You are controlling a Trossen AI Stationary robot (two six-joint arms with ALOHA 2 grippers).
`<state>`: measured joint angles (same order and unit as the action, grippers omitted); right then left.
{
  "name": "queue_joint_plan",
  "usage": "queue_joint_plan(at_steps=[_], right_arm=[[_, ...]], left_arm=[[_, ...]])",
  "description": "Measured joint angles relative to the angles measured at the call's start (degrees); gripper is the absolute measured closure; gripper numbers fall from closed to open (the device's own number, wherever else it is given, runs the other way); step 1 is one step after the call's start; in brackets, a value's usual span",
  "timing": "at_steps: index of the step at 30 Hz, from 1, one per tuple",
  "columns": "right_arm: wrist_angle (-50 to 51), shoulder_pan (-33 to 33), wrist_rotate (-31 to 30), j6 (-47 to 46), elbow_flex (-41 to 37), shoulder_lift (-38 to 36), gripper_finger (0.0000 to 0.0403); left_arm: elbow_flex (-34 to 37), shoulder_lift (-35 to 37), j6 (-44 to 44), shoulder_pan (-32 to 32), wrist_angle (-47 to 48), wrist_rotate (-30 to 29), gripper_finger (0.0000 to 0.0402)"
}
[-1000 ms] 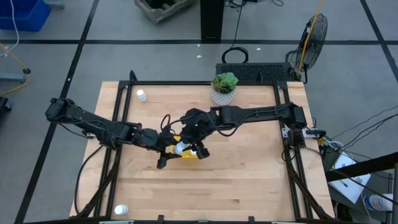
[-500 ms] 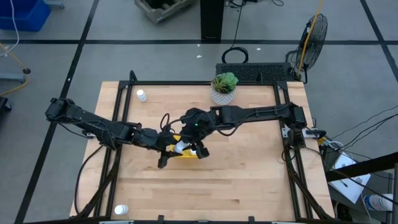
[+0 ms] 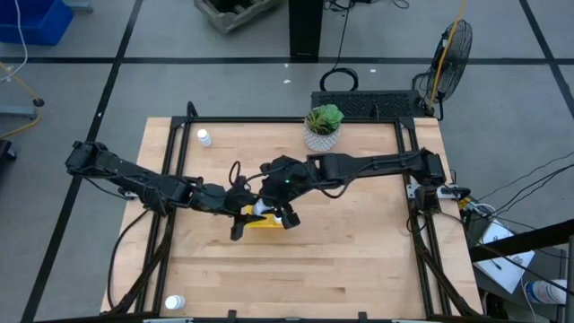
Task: Pick and place pill bottles into a basket
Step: Put the white pill bottle into the yellow bin
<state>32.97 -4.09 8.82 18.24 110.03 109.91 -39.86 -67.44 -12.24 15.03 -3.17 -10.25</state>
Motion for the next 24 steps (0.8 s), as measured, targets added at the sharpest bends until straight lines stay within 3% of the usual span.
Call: queue_joint_plan(at_steps=[3, 10, 14, 17, 24], right_arm=[[-0.36, -0.68, -5.6, 0.45, -0.02, -2.55, 0.0212], [1.25, -0.52, -7.15, -3.19, -0.02, -10.17, 0.021], [0.85, -0.51, -14.98, -4.24, -5.09, -16.11, 0.021], [-9.38, 0.24, -16.45, -4.53, -15.52, -20.62, 0.021], [-44.92, 1.94, -16.15, -2.87, -43.83, -31.32, 0.021]], left_arm=[[0.0, 0.0, 1.19, -0.03, -1.15, -1.23, 0.0222], [0.0, 0.0, 3.53, -1.26, -4.11, -7.11, 0.0222], [0.0, 0.0, 7.15, -1.85, -8.33, -7.96, 0.0222], [0.0, 0.0, 9.82, -2.54, -12.25, -8.24, 0.0222], [0.0, 0.0, 12.19, -4.39, -15.42, -8.33, 0.0222]])
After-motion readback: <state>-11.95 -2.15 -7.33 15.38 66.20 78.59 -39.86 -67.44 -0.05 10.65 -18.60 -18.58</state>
